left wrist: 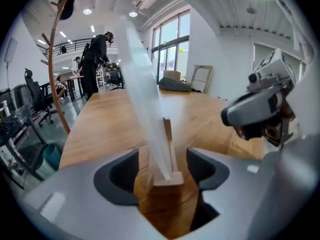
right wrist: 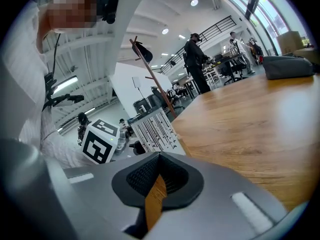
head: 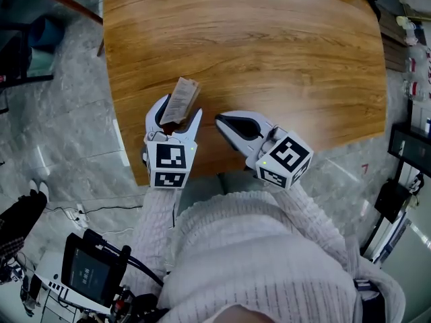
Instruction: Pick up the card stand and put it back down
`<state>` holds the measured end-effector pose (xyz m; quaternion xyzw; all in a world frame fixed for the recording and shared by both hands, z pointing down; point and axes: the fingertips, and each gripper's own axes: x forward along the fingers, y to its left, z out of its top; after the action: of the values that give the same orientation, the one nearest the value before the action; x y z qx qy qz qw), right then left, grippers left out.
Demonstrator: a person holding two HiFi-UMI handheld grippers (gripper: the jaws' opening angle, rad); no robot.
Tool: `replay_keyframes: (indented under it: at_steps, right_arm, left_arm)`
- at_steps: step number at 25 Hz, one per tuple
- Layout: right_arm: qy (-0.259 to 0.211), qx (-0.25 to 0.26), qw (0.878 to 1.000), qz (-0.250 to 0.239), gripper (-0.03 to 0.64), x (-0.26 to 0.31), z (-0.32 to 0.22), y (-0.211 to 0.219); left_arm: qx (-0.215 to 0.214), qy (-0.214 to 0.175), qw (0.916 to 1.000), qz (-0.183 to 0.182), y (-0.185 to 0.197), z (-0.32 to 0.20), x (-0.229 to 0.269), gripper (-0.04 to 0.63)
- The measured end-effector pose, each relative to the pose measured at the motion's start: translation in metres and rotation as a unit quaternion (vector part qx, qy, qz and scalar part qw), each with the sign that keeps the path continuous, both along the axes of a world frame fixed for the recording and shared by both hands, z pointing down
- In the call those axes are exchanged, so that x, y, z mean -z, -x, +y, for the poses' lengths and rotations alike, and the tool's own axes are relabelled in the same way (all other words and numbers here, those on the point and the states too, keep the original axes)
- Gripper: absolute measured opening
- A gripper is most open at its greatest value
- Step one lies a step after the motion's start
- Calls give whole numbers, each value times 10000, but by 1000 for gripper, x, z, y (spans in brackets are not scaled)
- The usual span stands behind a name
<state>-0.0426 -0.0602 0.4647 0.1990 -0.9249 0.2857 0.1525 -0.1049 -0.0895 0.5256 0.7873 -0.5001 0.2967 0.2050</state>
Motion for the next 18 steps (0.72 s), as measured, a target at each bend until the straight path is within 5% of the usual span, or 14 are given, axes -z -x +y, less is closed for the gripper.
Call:
replay_keyframes:
  at_steps: [18]
  right_arm:
    - [154,-280,9995,-56,-3,1,8,-14]
  left_arm:
    - [-223,288,9990,-278,0,0,-12,209]
